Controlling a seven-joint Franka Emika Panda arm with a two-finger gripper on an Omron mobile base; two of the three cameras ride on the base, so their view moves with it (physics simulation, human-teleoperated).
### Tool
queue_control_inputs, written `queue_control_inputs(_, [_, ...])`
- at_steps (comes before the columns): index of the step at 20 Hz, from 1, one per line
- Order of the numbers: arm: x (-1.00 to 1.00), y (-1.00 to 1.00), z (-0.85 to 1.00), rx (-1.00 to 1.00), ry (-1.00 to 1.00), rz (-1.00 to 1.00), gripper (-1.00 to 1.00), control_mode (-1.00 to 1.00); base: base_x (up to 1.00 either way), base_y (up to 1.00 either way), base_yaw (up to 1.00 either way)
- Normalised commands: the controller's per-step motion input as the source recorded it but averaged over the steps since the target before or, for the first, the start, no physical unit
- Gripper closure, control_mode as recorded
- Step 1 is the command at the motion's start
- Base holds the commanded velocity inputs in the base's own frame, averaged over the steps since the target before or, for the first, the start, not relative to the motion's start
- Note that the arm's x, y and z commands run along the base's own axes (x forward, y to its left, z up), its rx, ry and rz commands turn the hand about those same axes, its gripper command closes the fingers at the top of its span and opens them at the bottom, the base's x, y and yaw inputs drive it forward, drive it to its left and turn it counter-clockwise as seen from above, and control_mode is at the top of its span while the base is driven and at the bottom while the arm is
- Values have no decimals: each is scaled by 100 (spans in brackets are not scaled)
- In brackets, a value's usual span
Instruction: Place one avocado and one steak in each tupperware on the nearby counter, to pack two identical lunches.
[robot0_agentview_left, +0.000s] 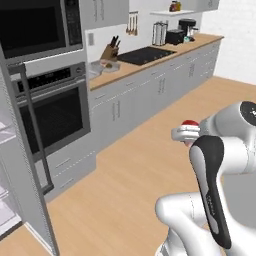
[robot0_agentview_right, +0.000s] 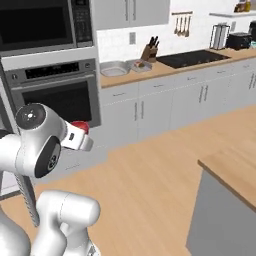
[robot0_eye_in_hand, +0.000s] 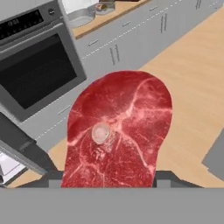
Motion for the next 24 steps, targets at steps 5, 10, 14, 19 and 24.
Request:
queue_control_inputs(5, [0,0,0,0,0,0,100,100,100,9,27])
queue_control_inputs(10, [0,0,0,0,0,0,100,100,100,-55,19])
queue_control_inputs(14, [0,0,0,0,0,0,100,100,100,-80,6])
queue_control_inputs(19, [0,0,0,0,0,0,100,100,100,-58,5])
queue_control_inputs(24, [0,0,0,0,0,0,100,100,100,-19,6])
